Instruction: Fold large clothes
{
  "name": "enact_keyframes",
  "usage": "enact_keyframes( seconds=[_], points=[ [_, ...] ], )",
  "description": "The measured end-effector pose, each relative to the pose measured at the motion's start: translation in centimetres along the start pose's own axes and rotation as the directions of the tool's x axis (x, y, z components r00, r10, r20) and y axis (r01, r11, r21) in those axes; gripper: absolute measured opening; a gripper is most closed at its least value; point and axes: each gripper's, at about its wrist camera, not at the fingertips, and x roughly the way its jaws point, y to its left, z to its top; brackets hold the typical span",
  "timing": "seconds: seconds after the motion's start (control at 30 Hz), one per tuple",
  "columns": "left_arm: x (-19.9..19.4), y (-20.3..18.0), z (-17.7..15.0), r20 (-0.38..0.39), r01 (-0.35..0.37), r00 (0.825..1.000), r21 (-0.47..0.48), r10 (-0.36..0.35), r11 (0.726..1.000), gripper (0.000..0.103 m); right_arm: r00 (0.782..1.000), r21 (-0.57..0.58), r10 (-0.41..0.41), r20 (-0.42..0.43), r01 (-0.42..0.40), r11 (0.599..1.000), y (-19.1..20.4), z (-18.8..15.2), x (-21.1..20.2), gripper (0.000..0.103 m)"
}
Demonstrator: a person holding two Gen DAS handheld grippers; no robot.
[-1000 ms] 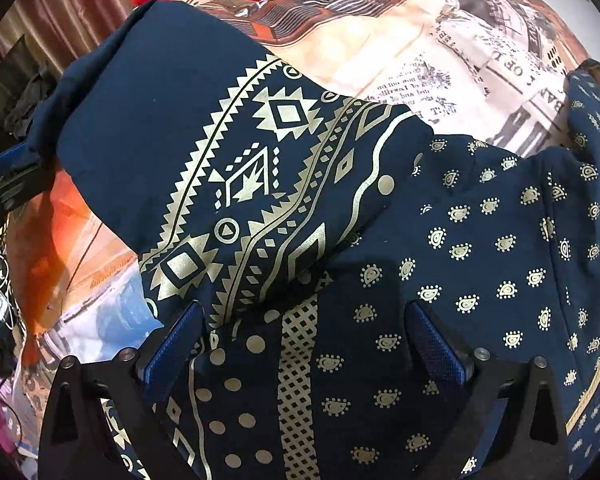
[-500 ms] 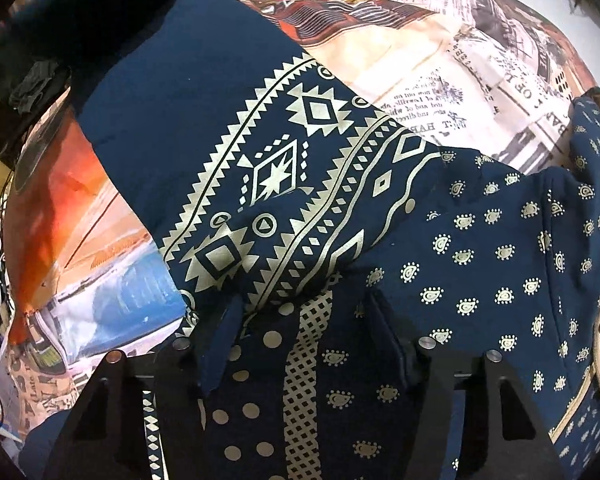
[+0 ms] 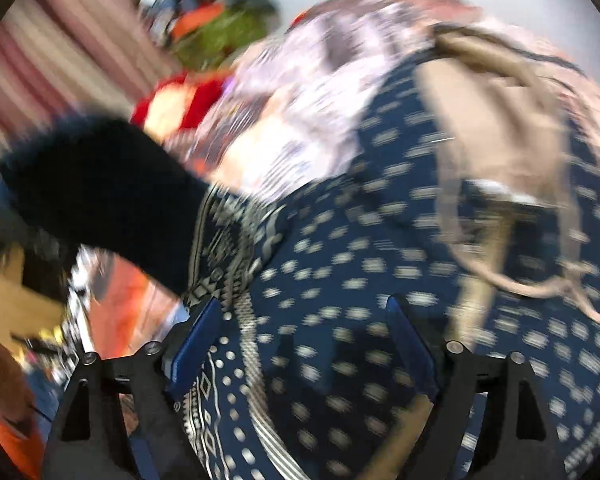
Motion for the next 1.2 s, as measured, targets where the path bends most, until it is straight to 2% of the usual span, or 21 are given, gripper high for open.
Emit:
enact_keyframes(
  seconds=[0.13, 0.27, 0.37, 0.5, 0.53, 0.6, 0.63, 0.67, 0.77, 0.87, 0.97, 1.03, 1.2],
  points=[
    [4.6, -3.8, -1.2, -0.106, 0.074, 0.992, -0.005, -0.074, 0.997, 0.010, 0.995, 0.086, -0.061, 0.079, 0.055, 0.995, -3.9, -0.4, -5.8, 0.087],
    [9.2, -7.3, -2.9, -0.221, 0.147, 0.964, -0.022, -0.148, 0.989, 0.010, 0.987, 0.122, -0.114, 0.110, 0.100, 0.987, -7.2, -1.4, -10.3, 0.087],
    [12.1, -9.1, -4.7, -0.292, 0.145, 0.946, -0.007, -0.140, 0.989, 0.010, 0.983, 0.147, -0.148, 0.112, 0.131, 0.980, -9.1, -3.0, -12.1, 0.087],
    [13.4, -9.4, -6.4, -0.357, 0.131, 0.925, -0.013, -0.127, 0.991, 0.011, 0.984, 0.164, -0.159, 0.076, 0.145, 0.976, -10.9, -5.0, -12.5, 0.087],
    [13.3, -9.2, -6.7, -0.370, 0.124, 0.921, -0.013, -0.120, 0.992, 0.017, 0.986, 0.167, -0.155, 0.068, 0.142, 0.976, -11.3, -5.4, -12.0, 0.087],
    [12.4, -8.4, -7.3, -0.396, 0.106, 0.913, -0.014, -0.103, 0.994, 0.041, 0.991, 0.180, -0.129, 0.040, 0.120, 0.976, -11.5, -5.8, -10.9, 0.087],
    [12.0, -8.0, -7.5, -0.392, 0.099, 0.915, -0.018, -0.098, 0.995, 0.055, 0.993, 0.185, -0.115, 0.027, 0.108, 0.977, -11.5, -6.0, -10.2, 0.087],
    [10.8, -7.0, -7.7, -0.364, 0.088, 0.927, -0.028, -0.092, 0.996, 0.058, 0.995, 0.193, -0.095, 0.011, 0.091, 0.977, -11.4, -6.1, -9.3, 0.087],
    [8.0, -4.2, -7.8, -0.312, 0.054, 0.948, -0.048, -0.067, 0.997, 0.059, 0.999, 0.209, -0.030, -0.035, 0.036, 0.977, -10.5, -6.0, -6.5, 0.087],
    [5.3, -0.1, -8.1, -0.257, -0.053, 0.966, -0.081, 0.031, 0.995, 0.062, 0.996, 0.223, 0.005, -0.086, 0.014, 0.975, -9.3, -5.9, -3.3, 0.087],
    [3.5, 4.0, -9.1, -0.238, -0.159, 0.963, -0.118, 0.128, 0.980, 0.063, 0.994, 0.229, -0.016, -0.112, 0.041, 0.973, -8.5, -5.7, -1.4, 0.087],
    [2.4, 6.5, -10.2, -0.242, -0.190, 0.959, -0.162, 0.148, 0.968, 0.063, 0.994, 0.200, -0.043, -0.101, 0.063, 0.978, -7.5, -5.2, -0.9, 0.087],
    [0.6, 10.0, -12.4, -0.232, -0.214, 0.960, -0.238, 0.159, 0.947, 0.063, 0.992, 0.154, -0.023, -0.128, 0.043, 0.987, -4.7, -3.6, 0.8, 0.087]
  ],
)
